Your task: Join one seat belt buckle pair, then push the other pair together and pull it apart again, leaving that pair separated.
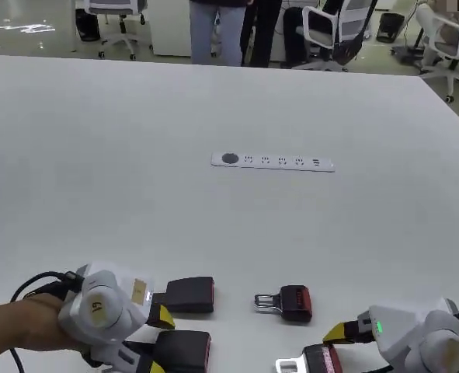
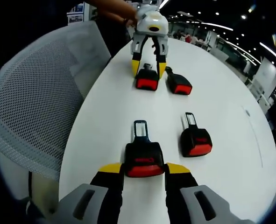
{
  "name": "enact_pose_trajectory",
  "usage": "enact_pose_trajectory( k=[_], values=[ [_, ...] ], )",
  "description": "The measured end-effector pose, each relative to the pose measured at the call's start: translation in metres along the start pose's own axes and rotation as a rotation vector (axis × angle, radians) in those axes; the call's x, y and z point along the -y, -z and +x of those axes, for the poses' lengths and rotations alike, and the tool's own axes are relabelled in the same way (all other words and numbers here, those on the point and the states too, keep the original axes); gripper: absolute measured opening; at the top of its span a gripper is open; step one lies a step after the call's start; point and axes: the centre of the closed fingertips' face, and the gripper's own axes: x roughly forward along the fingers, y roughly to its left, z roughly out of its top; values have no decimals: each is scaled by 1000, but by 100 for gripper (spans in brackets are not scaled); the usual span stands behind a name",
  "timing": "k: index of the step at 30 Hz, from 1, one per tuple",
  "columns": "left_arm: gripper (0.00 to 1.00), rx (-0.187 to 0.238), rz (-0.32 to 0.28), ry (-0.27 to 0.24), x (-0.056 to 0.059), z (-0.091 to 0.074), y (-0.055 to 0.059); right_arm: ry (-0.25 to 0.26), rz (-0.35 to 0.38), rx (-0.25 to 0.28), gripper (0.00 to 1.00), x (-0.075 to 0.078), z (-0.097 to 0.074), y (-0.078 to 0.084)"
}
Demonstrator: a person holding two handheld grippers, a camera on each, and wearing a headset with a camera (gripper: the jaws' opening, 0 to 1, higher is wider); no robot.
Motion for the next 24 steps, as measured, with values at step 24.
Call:
enact_pose_trajectory(
  k=[24],
  values=[
    [34, 5, 9, 16, 1, 0, -3, 27, 70, -16, 31, 2, 1, -1]
  ],
)
